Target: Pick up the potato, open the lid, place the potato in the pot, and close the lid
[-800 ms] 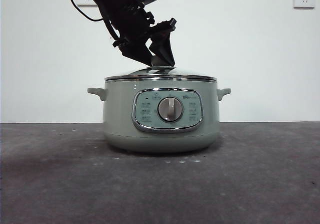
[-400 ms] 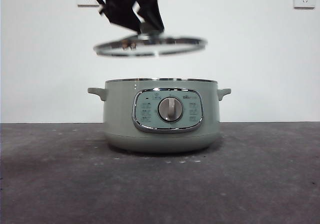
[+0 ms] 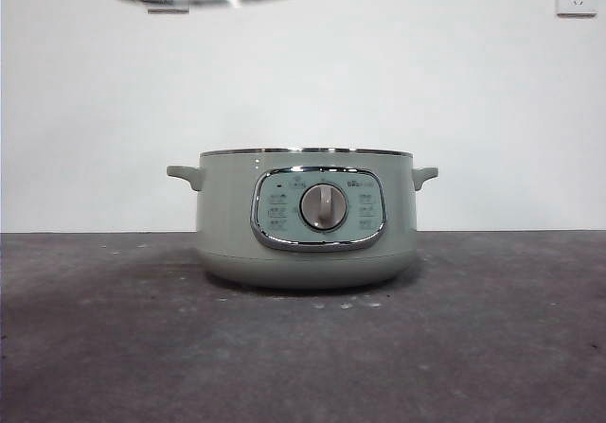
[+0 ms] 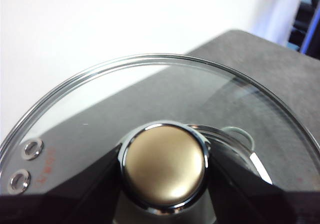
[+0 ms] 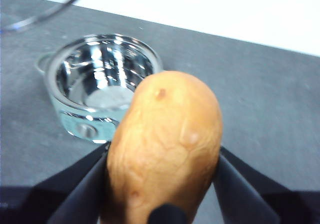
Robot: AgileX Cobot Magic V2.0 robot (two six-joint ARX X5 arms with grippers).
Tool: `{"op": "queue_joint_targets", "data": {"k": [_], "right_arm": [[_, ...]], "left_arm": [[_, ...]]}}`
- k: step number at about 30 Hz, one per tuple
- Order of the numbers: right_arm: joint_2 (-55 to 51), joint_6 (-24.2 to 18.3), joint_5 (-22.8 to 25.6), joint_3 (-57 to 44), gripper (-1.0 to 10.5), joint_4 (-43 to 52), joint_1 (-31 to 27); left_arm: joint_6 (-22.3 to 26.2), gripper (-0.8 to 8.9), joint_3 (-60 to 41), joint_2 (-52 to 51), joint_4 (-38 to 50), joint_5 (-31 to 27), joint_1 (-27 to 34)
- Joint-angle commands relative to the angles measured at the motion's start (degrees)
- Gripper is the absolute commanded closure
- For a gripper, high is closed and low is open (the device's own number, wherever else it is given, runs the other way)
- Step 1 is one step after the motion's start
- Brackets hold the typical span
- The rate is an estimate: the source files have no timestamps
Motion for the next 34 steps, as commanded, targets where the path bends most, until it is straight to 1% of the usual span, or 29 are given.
{"op": "queue_joint_targets", "data": {"k": [1, 4, 7, 10, 14, 17, 22, 26, 31, 34], "right_arm": [[2.89, -5.92, -1.70, -0.02, 9.6, 5.62, -0.02], [6.21, -10.12, -5.57, 0.00, 9.6, 12.85, -1.20], [10.38, -12.83, -12.85, 0.55, 9.6, 18.78, -5.35], [15.17, -13.51, -22.80, 1.77, 9.6, 23.08, -12.04], [23.87, -13.77, -36.02, 5.81, 9.6, 24.92, -21.27], [32.17, -14.27, -41.24, 10.27, 9.6, 24.81, -25.40], [47.04, -15.23, -45.62, 19.06, 9.6, 24.17, -28.15], [58.80, -17.35, -45.79, 28.00, 9.6, 20.85, -28.26], [73.59, -17.86, -45.55, 41.18, 9.6, 15.96, -28.50], [79.30, -19.04, -44.94, 45.05, 9.6, 13.64, -28.55]], "left_arm": [[0.15, 8.22, 0.13, -3.98, -1.29, 0.59, 1.97], [0.35, 8.22, -0.31, -7.17, -5.35, 1.75, 3.89], [1.79, 8.21, -1.51, -10.40, -9.38, 3.43, 5.51], [2.84, 8.21, -4.87, -14.84, -10.43, 3.41, 6.45], [1.60, 8.21, -12.68, -22.75, -9.66, 3.43, 7.23], [1.07, 8.21, -18.99, -28.65, -9.99, 3.39, 7.39], [-0.26, 8.21, -26.99, -37.73, -11.74, 3.41, 7.37], [-1.03, 8.21, -28.79, -42.75, -15.45, 3.21, 7.32], [-1.31, 8.21, -28.79, -47.17, -18.16, 2.97, 7.34], [-1.70, 8.21, -28.79, -47.65, -19.58, 2.99, 7.32]]}}
